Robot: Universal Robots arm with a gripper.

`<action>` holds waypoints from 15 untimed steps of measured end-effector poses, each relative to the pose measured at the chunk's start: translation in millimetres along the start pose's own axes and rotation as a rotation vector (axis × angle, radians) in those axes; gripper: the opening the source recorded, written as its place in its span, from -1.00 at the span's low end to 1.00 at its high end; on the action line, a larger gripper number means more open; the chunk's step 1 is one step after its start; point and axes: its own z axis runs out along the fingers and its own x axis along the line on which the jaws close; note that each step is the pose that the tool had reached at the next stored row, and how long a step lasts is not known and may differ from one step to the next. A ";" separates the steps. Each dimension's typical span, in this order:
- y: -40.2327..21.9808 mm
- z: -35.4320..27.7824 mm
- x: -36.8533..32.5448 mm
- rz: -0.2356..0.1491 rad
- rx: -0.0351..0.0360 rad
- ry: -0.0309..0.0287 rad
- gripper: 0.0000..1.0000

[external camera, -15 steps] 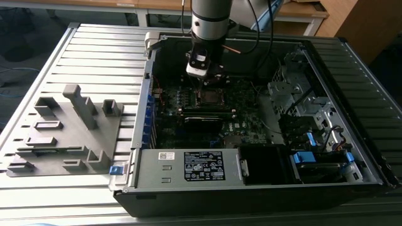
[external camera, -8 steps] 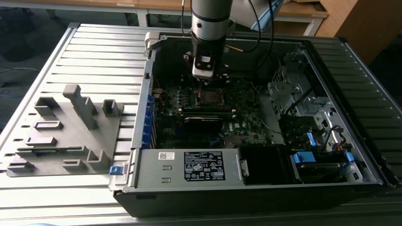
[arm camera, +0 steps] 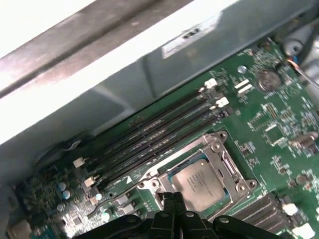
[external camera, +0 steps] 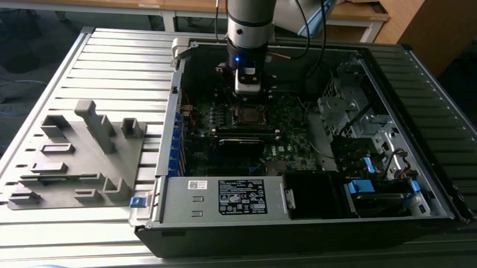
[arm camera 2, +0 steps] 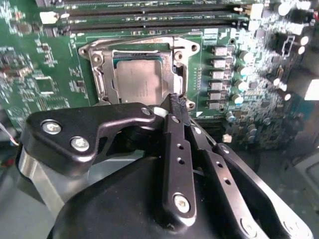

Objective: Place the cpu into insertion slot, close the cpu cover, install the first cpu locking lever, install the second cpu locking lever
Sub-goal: 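Close the cpu cover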

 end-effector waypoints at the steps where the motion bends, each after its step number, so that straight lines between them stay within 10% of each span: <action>1: 0.0 0.1 0.0 -0.018 0.0002 0.0009 -0.79; 15: 0.0 1.2 0.0 -0.201 0.0099 0.0055 -0.79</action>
